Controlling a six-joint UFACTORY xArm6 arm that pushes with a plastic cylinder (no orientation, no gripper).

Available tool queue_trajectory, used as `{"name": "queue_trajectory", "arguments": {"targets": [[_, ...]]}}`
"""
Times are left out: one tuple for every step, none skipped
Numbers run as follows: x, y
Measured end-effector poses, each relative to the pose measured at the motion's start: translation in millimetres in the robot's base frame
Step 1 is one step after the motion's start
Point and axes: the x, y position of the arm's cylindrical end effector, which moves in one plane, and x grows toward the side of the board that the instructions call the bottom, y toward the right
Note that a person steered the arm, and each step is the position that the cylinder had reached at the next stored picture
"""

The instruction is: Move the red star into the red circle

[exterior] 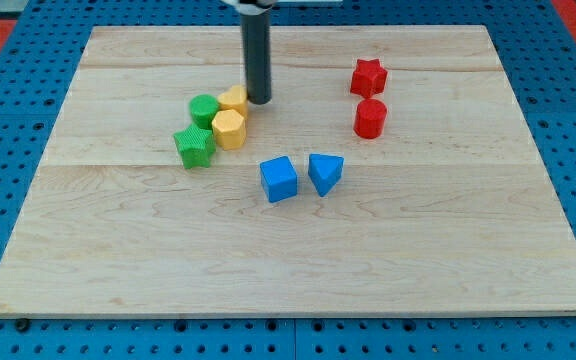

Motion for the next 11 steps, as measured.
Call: {"name": "queue_trajectory", "arguments": {"targets": [[2.1,-11.6],[-4.0,-2.9],[-7.9,-2.9],[-8.4,-2.9],[-8.4,-1.2],[-8.4,0.3],[-8.4,1.1],[-8.4,1.1],[-8.4,0.7],[-4.8,13.7],[18.9,87.5]]}}
